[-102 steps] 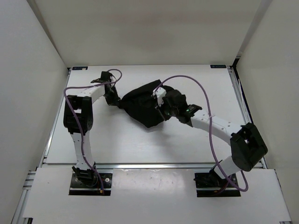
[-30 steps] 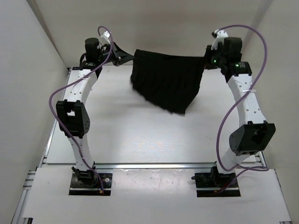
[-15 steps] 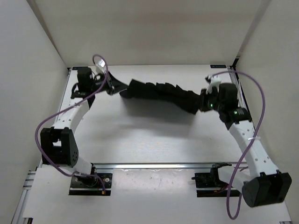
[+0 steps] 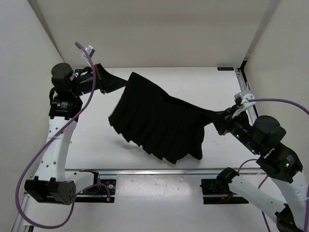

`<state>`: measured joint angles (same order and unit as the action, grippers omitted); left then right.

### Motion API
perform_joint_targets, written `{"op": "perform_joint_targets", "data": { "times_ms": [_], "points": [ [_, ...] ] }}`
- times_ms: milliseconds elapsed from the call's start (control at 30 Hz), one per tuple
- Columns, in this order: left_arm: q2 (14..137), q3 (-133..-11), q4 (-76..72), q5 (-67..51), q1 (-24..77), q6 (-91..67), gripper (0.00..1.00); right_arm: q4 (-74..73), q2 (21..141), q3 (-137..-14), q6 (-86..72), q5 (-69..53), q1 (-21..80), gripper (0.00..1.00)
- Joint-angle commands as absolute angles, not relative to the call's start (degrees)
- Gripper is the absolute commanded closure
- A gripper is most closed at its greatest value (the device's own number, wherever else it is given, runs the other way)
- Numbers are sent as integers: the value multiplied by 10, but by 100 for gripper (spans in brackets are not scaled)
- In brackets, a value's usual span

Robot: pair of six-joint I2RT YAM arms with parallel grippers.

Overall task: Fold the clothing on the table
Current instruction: Flatten the skirt out

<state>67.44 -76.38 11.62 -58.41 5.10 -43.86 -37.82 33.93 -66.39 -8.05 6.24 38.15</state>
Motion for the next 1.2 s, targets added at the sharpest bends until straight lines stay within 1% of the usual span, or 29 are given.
{"op": "perform_joint_targets", "data": {
  "times_ms": [0,67,100,133,167,200,233,267,300,367,400,467,600,633,733,833,967,1167],
  "points": [
    [669,-796,167,-594,40,-394,100,-374,400,-690,-42,162,397,100],
    [685,-778,150,-585,33,-406,100,-346,428,-679,-5,171,380,100],
    [696,-761,138,-575,28,-416,100,-324,453,-674,16,165,341,100],
    [714,-752,128,-567,29,-421,100,-309,482,-670,27,123,312,100],
    [733,-735,117,-555,32,-426,100,-292,499,-665,20,33,229,100],
    [744,-719,102,-547,35,-428,100,-282,535,-654,0,-34,120,100],
    [765,-715,101,-528,41,-426,100,-260,569,-648,-25,-180,12,100],
    [792,-712,101,-516,41,-423,100,-221,585,-623,-66,-232,1,100],
    [806,-711,98,-496,47,-418,100,-212,614,-612,-66,-220,1,100],
    [873,-728,88,-470,46,-416,100,-168,676,-618,-58,-168,21,100],
    [914,-745,71,-468,46,-424,100,-153,692,-630,-57,-184,17,100],
    [971,-781,52,-462,46,-426,100,-140,765,-655,-62,-219,11,100],
    [1097,-906,64,-424,59,-422,100,-119,845,-695,-60,-234,4,100],
    [1122,-931,64,-418,61,-424,100,-113,859,-698,-53,-211,5,100],
    [1159,-984,82,-398,58,-424,100,-92,881,-707,-32,-176,20,99],
    [1191,-1019,113,-379,48,-409,100,-129,905,-749,-30,-174,18,100],
    [1196,-1020,133,-363,26,-386,100,-177,918,-768,11,-156,15,100],
    [1208,-1026,146,-357,20,-373,100,-280,985,-835,70,-124,17,100]
  ]
}}
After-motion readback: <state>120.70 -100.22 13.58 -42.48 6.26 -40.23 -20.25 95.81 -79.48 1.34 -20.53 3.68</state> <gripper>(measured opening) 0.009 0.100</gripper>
